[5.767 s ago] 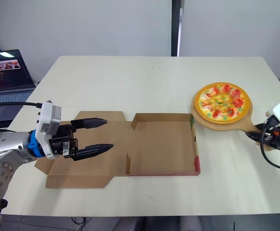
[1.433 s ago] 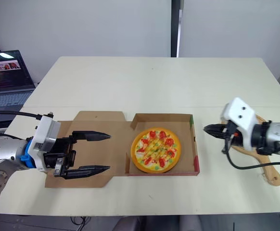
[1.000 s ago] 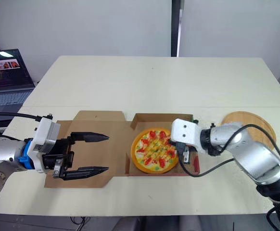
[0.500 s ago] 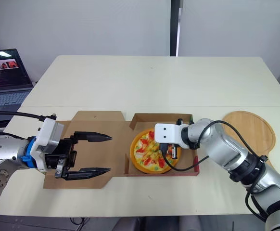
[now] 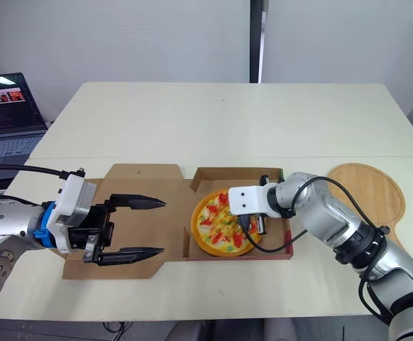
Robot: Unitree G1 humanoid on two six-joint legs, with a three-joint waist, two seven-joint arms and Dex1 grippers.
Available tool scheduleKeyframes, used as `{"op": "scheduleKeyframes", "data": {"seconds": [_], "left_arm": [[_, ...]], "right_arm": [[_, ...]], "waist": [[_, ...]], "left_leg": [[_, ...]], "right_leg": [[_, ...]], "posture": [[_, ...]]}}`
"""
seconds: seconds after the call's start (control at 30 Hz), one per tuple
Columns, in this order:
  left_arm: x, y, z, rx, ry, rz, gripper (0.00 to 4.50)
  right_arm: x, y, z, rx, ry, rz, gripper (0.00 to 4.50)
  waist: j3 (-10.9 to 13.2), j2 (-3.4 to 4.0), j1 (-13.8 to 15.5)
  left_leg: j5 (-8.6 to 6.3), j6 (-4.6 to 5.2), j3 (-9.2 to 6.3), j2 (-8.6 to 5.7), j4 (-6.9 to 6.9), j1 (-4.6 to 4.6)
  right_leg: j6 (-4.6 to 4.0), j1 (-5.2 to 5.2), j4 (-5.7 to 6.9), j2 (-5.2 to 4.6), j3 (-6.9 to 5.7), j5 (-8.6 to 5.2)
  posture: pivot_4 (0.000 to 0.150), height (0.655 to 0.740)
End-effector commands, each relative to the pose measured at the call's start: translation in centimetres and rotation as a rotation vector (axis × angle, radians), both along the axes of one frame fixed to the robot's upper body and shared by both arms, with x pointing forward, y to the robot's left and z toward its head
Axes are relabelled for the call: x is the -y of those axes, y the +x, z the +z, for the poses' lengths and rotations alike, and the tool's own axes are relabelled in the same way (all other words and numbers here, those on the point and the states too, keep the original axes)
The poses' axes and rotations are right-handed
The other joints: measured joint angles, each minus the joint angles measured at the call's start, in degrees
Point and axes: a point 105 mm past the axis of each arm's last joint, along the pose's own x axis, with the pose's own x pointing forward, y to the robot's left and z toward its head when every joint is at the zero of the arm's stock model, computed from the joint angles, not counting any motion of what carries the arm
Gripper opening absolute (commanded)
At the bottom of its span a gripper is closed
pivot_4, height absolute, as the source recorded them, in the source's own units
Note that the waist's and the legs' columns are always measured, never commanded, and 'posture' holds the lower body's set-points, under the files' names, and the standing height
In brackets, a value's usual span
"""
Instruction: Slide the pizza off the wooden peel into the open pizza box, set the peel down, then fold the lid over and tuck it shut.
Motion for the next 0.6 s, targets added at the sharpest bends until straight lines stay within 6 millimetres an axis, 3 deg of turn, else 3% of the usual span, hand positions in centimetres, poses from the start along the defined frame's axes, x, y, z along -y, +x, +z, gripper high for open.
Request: {"op": "scheduleKeyframes", "data": {"seconds": [0.03, 0.6], "left_arm": [[0.5, -0.2, 0.4, 0.028, -0.003, -0.021, 4.50], [0.5, -0.2, 0.3, 0.031, -0.007, -0.018, 4.50]], "right_arm": [[0.7, 0.9, 1.1, 0.056, -0.016, -0.025, 0.05], [1.9, 2.4, 1.8, 0.101, -0.031, -0.073, 0.05]], "waist": [[0.0, 0.00, 0.0], [0.0, 0.00, -0.1]], "left_leg": [[0.00, 0.00, 0.00, 0.00, 0.00, 0.00], [0.00, 0.00, 0.00, 0.00, 0.00, 0.00]], "right_leg": [[0.00, 0.00, 0.00, 0.00, 0.00, 0.00], [0.00, 0.01, 0.01, 0.00, 0.00, 0.00]], "posture": [[0.150, 0.7400], [0.150, 0.7400]]}}
